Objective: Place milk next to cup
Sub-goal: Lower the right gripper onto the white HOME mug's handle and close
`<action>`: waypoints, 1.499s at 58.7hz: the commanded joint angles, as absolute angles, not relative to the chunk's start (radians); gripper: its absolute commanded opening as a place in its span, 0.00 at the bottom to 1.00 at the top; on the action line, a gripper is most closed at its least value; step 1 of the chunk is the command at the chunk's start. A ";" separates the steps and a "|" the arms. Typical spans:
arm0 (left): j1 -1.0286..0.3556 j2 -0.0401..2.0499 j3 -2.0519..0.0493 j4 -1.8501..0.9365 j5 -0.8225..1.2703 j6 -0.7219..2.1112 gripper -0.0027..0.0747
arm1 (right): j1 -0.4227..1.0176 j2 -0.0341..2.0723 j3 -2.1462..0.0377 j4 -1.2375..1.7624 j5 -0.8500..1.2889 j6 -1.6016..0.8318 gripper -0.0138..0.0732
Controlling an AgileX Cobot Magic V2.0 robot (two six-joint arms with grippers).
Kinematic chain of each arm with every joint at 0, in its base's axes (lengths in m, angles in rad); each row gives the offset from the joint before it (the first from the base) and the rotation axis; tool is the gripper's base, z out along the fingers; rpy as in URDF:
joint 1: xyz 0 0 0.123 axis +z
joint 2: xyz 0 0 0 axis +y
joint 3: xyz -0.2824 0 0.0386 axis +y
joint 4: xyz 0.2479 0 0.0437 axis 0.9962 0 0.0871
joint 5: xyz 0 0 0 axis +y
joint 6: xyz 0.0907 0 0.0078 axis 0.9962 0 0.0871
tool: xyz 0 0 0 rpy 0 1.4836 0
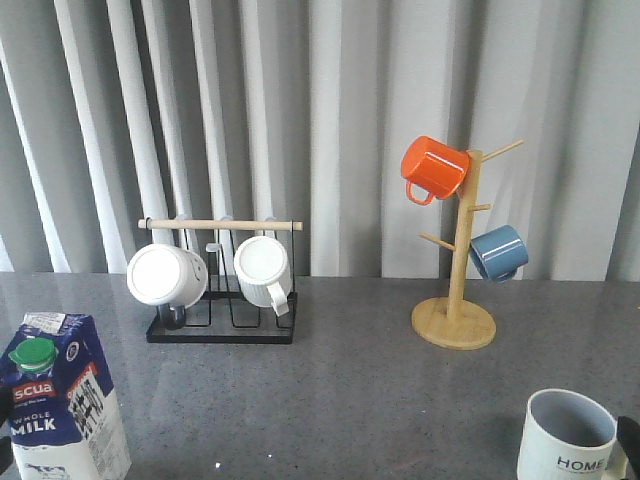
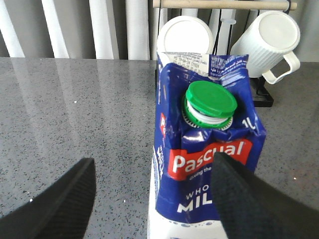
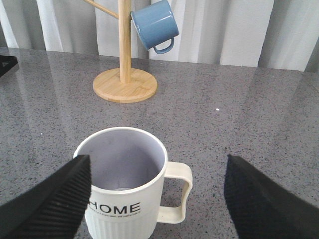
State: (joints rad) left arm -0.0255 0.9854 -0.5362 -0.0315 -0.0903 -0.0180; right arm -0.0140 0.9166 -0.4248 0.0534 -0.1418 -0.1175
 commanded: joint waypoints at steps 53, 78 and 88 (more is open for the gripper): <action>-0.031 0.980 -0.571 -0.032 -0.165 -0.020 0.66 | -0.206 1.310 -0.248 -0.178 -0.798 0.000 0.79; -0.031 0.980 -0.571 -0.032 -0.165 -0.020 0.66 | -0.206 1.433 -0.266 -0.133 -0.908 -0.007 0.79; -0.031 0.980 -0.571 -0.032 -0.165 -0.020 0.66 | -0.250 1.447 -0.271 -0.143 -0.923 -0.005 0.79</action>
State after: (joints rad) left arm -0.0255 0.9854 -0.5362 -0.0315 -0.0894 -0.0180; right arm -0.2222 1.4634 -0.2454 -0.1412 -0.8296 0.0000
